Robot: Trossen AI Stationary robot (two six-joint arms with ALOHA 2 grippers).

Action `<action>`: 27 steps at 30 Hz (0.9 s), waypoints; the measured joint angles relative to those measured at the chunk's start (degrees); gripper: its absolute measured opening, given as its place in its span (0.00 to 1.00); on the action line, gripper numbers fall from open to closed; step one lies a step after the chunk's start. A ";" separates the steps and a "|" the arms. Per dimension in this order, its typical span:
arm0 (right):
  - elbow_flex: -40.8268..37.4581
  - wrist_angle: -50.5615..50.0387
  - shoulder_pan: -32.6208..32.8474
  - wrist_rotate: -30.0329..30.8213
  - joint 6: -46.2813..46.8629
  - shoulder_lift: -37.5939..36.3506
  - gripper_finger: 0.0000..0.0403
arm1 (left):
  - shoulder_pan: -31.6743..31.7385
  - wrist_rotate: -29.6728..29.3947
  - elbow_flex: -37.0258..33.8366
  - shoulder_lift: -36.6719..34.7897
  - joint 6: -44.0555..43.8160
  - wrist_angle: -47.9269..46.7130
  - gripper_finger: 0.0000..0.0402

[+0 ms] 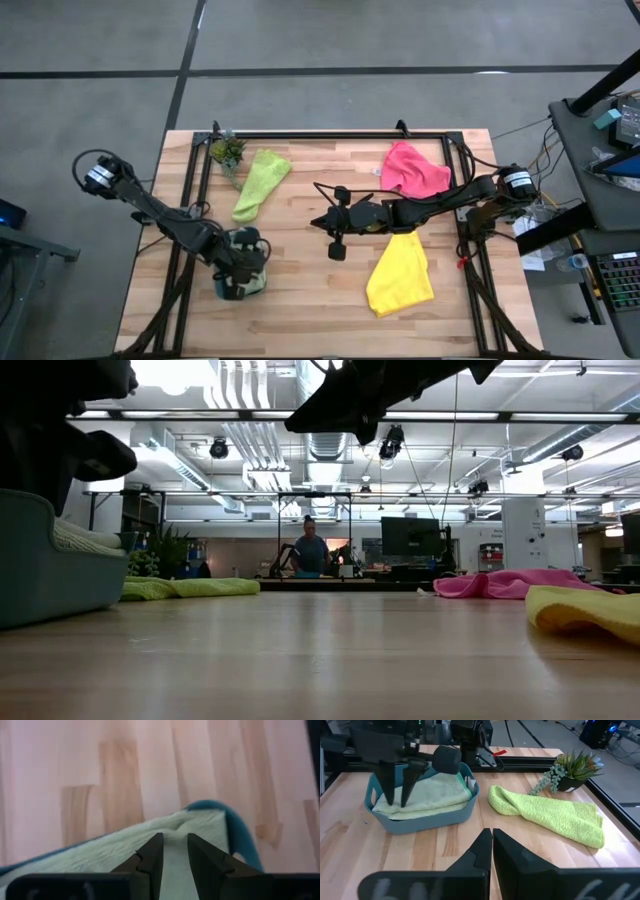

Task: Fold microfiber towels
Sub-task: Put the light green microfiber cloth into the blue bin

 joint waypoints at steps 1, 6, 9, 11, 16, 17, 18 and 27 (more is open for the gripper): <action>0.00 0.00 0.02 0.00 0.00 0.00 0.02 | 0.00 0.25 -0.18 0.25 0.15 1.06 0.18; 0.00 -0.10 0.02 -0.02 0.07 0.00 0.02 | 0.00 2.34 -2.77 1.36 -0.09 6.56 0.18; 0.00 -0.27 0.02 -0.02 0.60 0.00 0.02 | 0.00 3.16 -3.93 1.92 -0.25 6.45 0.18; 0.00 -0.31 0.02 -0.02 0.72 0.00 0.02 | 0.00 3.18 -4.26 1.96 -0.26 7.00 0.18; -0.16 -0.31 0.04 -0.02 1.25 0.00 0.02 | 0.00 3.22 -6.27 1.86 -0.26 10.97 0.18; -0.24 -0.32 0.04 -0.02 1.48 0.00 0.02 | 0.02 3.22 -7.04 1.85 -0.26 12.80 0.18; -0.28 -0.33 0.04 -0.02 1.46 0.00 0.02 | 0.03 3.22 -7.63 1.85 -0.24 14.21 0.18; -0.35 -0.33 0.04 -0.02 1.51 0.00 0.02 | 0.04 3.42 -5.21 -1.16 -0.26 7.61 0.18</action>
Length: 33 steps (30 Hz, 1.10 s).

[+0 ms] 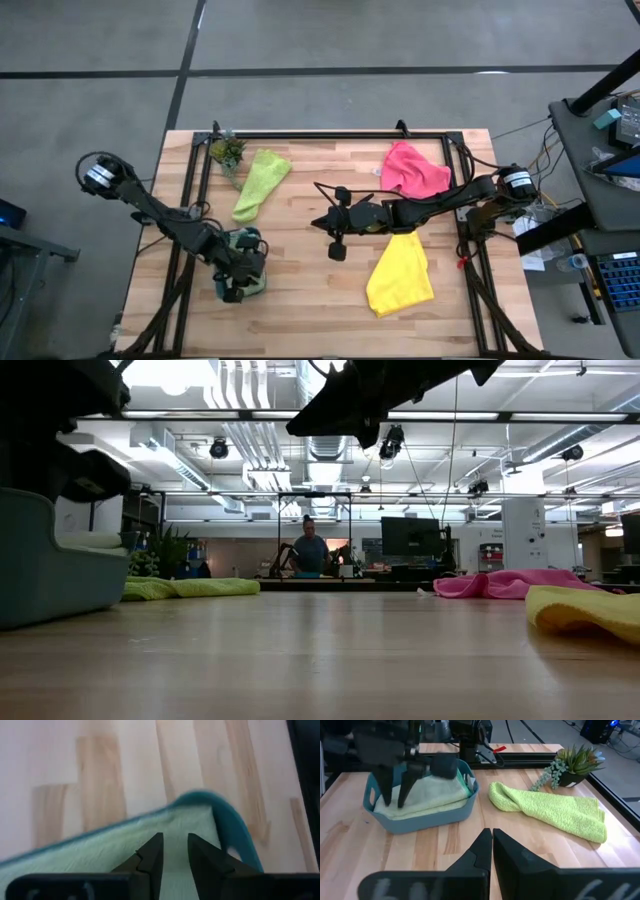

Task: Fold microfiber towels
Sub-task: Put the light green microfiber cloth into the blue bin

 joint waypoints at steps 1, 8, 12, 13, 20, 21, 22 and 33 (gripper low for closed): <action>0.00 0.00 0.00 0.00 0.00 0.00 0.02 | 0.00 -0.02 0.98 -0.78 0.02 -3.02 0.18; 0.00 0.00 0.00 0.00 -0.04 0.00 0.02 | -0.03 -1.29 4.83 -5.39 -1.50 -24.84 0.18; -0.02 0.00 -0.01 0.00 -0.13 0.00 0.02 | 0.00 -9.62 2.76 -6.58 -3.87 -33.31 0.18; -0.02 0.00 -0.02 0.00 -0.13 0.00 0.02 | 0.09 -11.04 2.23 -6.60 -4.69 -34.45 0.18; -0.11 0.02 -0.02 0.02 -0.70 0.00 0.02 | 0.37 -12.00 -1.13 -4.25 -5.62 -31.41 0.18; -0.11 0.04 -0.02 0.01 -0.72 0.00 0.02 | 0.37 -12.04 -1.68 -3.73 -5.61 -30.53 0.18; -0.11 0.04 -0.02 0.02 -0.71 0.00 0.02 | 0.37 -12.15 -2.07 -3.24 -5.60 -29.74 0.18; -0.11 0.50 -0.02 0.02 -0.70 0.00 0.02 | 0.37 -12.18 3.74 -1.56 -4.46 -32.08 0.18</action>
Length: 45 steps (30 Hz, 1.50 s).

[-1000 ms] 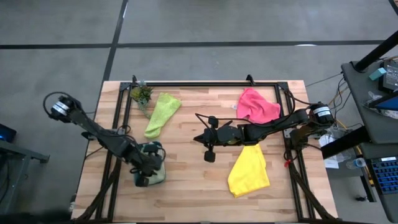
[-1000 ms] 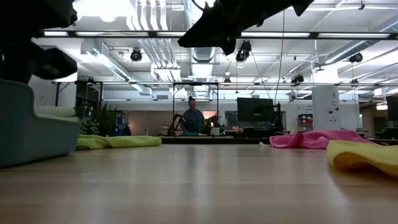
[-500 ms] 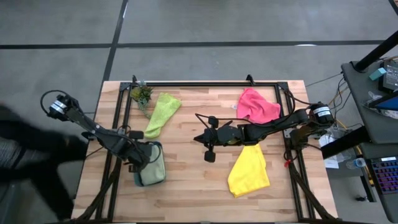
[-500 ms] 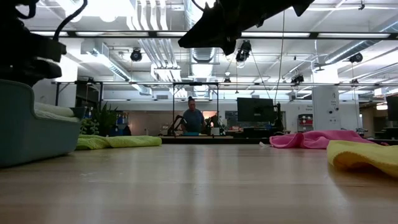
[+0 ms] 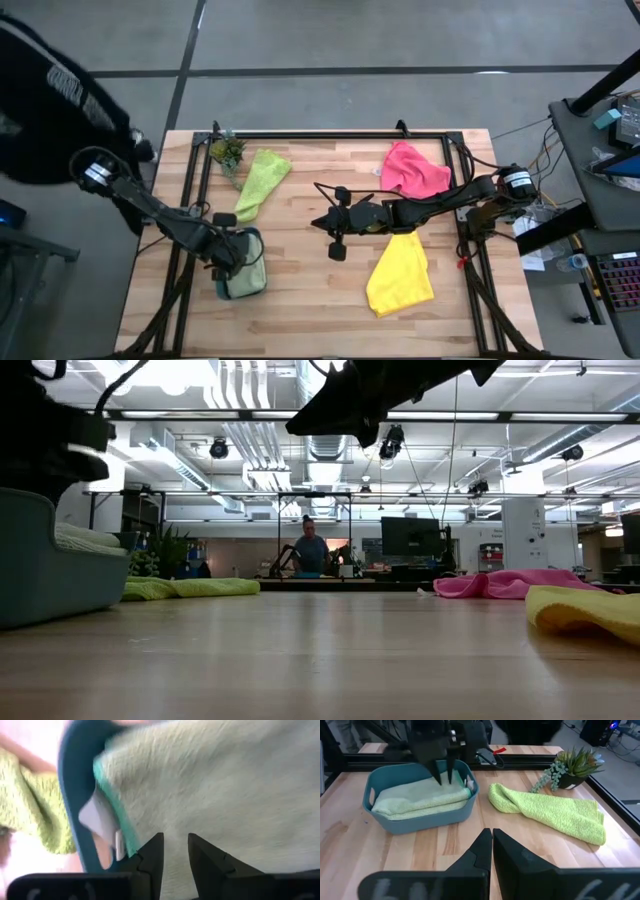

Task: Fold microfiber towels
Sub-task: Put the light green microfiber cloth into the blue bin

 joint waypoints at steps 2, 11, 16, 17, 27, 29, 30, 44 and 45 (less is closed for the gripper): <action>0.00 -0.02 0.00 0.00 0.02 0.00 0.02 | -0.10 2.35 1.82 -0.25 -0.11 0.47 0.18; -0.02 -0.09 0.00 0.00 0.03 0.00 0.02 | -1.05 14.67 2.44 1.73 1.21 15.04 0.18; -0.09 -0.44 0.00 0.00 0.04 0.00 0.02 | -1.60 15.16 2.35 5.67 3.22 16.17 0.18; -0.13 -0.46 0.00 0.00 0.04 0.00 0.02 | -1.60 15.02 2.35 6.53 3.99 17.00 0.18; -0.15 -0.46 0.00 0.00 0.24 0.00 0.02 | -1.55 14.95 5.22 6.99 6.32 13.92 0.18; -0.15 -0.46 0.00 0.00 0.24 0.00 0.02 | -1.55 14.58 5.82 5.72 6.32 13.58 0.18; -0.15 -0.41 0.00 0.00 0.24 0.00 0.02 | -1.55 13.81 6.02 5.17 6.34 13.87 0.18; -0.16 -0.44 0.00 0.00 0.28 0.00 0.02 | -1.55 8.81 0.10 6.91 10.45 29.83 0.18; -0.17 -0.46 0.00 0.00 0.52 0.00 0.02 | -1.55 8.83 -0.58 6.91 10.47 30.90 0.18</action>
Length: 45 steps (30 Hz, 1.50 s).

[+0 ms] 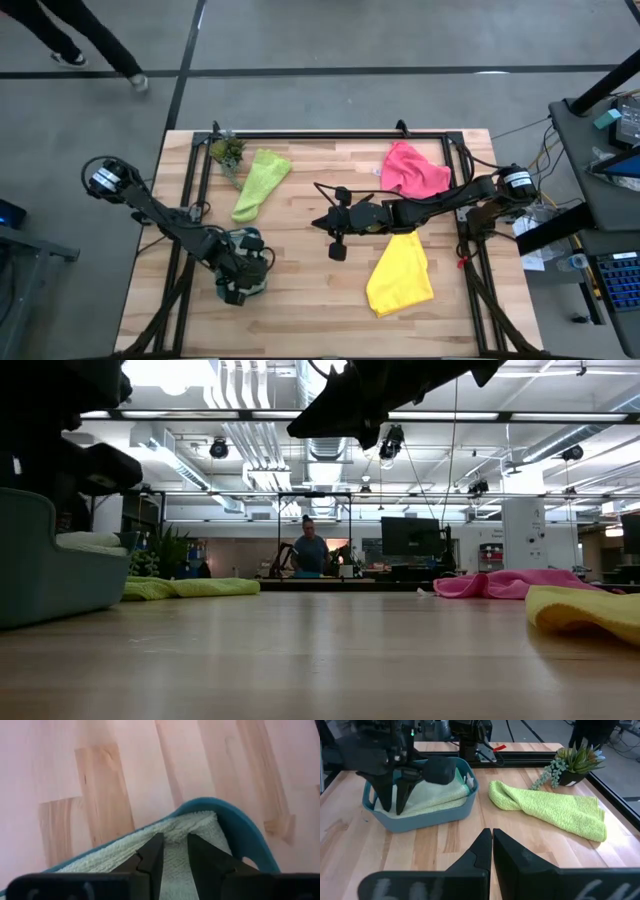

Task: Fold microfiber towels
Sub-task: Put the light green microfiber cloth into the blue bin

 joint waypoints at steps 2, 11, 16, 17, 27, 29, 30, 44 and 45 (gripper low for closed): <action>0.00 0.00 0.00 0.00 0.14 0.00 0.02 | 0.15 0.04 -1.11 0.00 0.00 2.59 0.18; 0.00 0.02 0.00 0.00 0.09 0.00 0.02 | 0.39 0.80 -2.60 -0.50 0.02 4.78 0.18; 0.00 0.00 0.00 0.00 0.07 0.00 0.02 | 0.42 0.09 -0.54 -4.21 0.48 -2.18 0.18; 0.00 0.00 0.00 0.00 0.07 0.00 0.02 | 0.42 -0.27 0.04 -5.01 0.55 -4.37 0.18; 0.00 0.24 0.00 0.00 -0.06 0.00 0.02 | 2.26 -17.27 -1.70 -12.34 4.58 -15.70 0.18; 0.00 0.28 0.00 0.00 -0.06 0.00 0.02 | 4.07 -18.43 -3.35 -12.72 4.72 -15.15 0.18; 0.00 0.32 -0.01 0.00 -0.06 0.00 0.02 | 5.11 -18.47 -4.18 -12.74 4.74 -14.44 0.18; 0.00 0.25 -0.02 0.04 -1.49 0.00 0.02 | 8.70 -18.16 -6.53 -10.96 5.43 -9.30 0.18; 0.00 0.20 -0.02 0.05 -2.08 0.00 0.02 | 8.70 -18.16 -5.50 -11.23 6.00 -10.23 0.18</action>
